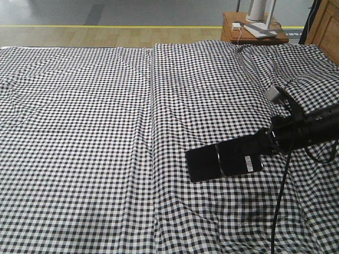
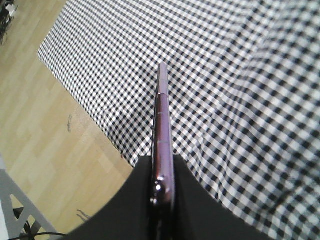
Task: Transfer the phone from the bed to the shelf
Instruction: 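Lift the phone with the right gripper up off the bed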
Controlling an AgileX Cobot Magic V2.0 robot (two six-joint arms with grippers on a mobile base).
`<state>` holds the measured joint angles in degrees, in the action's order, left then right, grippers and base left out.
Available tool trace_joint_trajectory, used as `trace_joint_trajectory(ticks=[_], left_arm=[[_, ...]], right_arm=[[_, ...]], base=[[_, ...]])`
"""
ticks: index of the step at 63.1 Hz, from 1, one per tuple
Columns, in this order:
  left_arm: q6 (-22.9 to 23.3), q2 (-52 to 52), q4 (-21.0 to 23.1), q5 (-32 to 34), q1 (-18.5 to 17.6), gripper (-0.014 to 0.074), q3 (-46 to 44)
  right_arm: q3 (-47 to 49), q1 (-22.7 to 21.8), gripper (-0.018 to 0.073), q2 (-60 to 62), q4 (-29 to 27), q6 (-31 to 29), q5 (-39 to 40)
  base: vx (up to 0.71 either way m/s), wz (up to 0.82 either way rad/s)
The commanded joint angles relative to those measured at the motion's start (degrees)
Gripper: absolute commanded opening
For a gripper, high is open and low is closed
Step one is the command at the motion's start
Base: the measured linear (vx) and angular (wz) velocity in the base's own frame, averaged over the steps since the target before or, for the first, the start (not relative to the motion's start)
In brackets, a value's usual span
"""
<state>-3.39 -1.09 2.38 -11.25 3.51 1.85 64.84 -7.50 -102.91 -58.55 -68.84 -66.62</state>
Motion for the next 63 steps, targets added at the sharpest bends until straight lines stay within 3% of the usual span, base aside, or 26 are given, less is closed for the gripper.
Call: trace_joint_trajectory(ticks=[1,27,43,63], left_arm=[[0.0,-0.48,0.53,3.99,0.02,0.0001,0.41],[0.0,-0.48,0.53,3.99,0.02,0.0001,0.41],[0.0,-0.48,0.53,3.99,0.02,0.0001,0.41],[0.0,-0.48,0.53,3.99,0.02,0.0001,0.41]], right_arm=[[0.99,2.67,-0.0003,7.07,-3.34,0.36,-7.24],[0.99,17.29,-0.0003,23.97,-4.08,5.47,-7.19],[0.99,25.96,-0.0002,30.7,-7.79,7.68,-7.19],[0.99,28.31,-0.0002,35.14,-9.28,9.46,-7.13]], base=[[0.0,0.0],[0.0,0.0],[0.0,0.0],[0.0,0.0]])
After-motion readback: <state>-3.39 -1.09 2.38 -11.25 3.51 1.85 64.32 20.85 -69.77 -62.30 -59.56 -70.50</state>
